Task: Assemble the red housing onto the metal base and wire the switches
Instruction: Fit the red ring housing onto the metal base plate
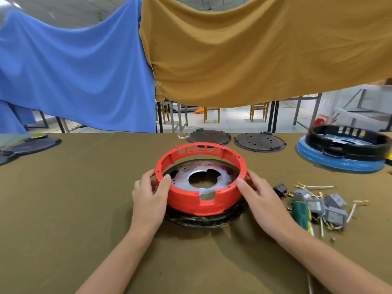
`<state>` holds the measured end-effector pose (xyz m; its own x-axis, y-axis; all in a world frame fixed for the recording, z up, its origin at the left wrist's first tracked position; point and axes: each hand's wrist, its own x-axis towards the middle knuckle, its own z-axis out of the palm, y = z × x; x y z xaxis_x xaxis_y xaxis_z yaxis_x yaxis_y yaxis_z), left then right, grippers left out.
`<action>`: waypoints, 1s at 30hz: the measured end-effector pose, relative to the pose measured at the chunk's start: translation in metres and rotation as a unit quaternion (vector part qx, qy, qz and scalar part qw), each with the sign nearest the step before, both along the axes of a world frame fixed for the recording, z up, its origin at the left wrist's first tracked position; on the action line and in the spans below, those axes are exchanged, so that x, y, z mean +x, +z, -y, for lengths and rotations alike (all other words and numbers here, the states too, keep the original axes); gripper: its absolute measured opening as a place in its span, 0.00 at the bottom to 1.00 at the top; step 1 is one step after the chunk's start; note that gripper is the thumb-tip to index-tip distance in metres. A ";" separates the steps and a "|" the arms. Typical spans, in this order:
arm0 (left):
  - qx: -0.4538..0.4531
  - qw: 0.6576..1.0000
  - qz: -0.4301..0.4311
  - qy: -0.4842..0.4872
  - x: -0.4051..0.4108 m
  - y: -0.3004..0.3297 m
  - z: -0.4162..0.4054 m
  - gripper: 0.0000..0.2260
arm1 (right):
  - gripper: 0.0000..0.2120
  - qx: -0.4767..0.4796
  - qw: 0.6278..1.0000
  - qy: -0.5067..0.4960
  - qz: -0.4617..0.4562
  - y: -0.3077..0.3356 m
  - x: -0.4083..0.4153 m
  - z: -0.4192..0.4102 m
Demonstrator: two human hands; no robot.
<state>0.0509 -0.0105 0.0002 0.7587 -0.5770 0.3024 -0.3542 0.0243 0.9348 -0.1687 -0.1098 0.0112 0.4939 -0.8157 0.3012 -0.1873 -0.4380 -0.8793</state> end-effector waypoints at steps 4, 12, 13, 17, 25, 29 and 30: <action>-0.043 0.996 -0.071 0.024 0.005 -0.001 -0.002 0.15 | 0.11 -0.009 1.000 0.007 0.026 0.001 -0.001 -0.005; -0.077 0.983 -0.157 0.054 0.009 -0.001 0.001 0.02 | 0.12 0.007 0.997 0.009 0.072 -0.002 0.000 -0.004; -0.082 0.982 -0.162 0.047 0.009 0.000 0.001 0.05 | 0.13 0.017 0.997 0.010 0.080 -0.003 0.000 -0.003; -0.090 0.982 -0.166 0.026 0.006 0.004 0.001 0.11 | 0.14 0.055 0.994 0.033 0.093 0.003 -0.001 -0.006; -0.108 0.984 -0.140 -0.024 -0.003 0.009 -0.003 0.09 | 0.22 0.139 0.985 0.018 0.103 0.012 -0.003 -0.011; -0.111 0.987 -0.114 -0.029 -0.003 0.006 -0.001 0.07 | 0.21 0.148 0.979 0.027 0.137 0.008 -0.003 -0.004; -0.109 0.988 -0.107 -0.031 -0.003 0.004 0.000 0.06 | 0.23 0.152 0.977 0.034 0.146 0.007 -0.002 -0.003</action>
<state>0.0478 -0.0103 0.0046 0.7844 -0.5628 0.2606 -0.1400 0.2486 0.9584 -0.1711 -0.1066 0.0183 0.4790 -0.8579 0.1860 0.1113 -0.1509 -0.9823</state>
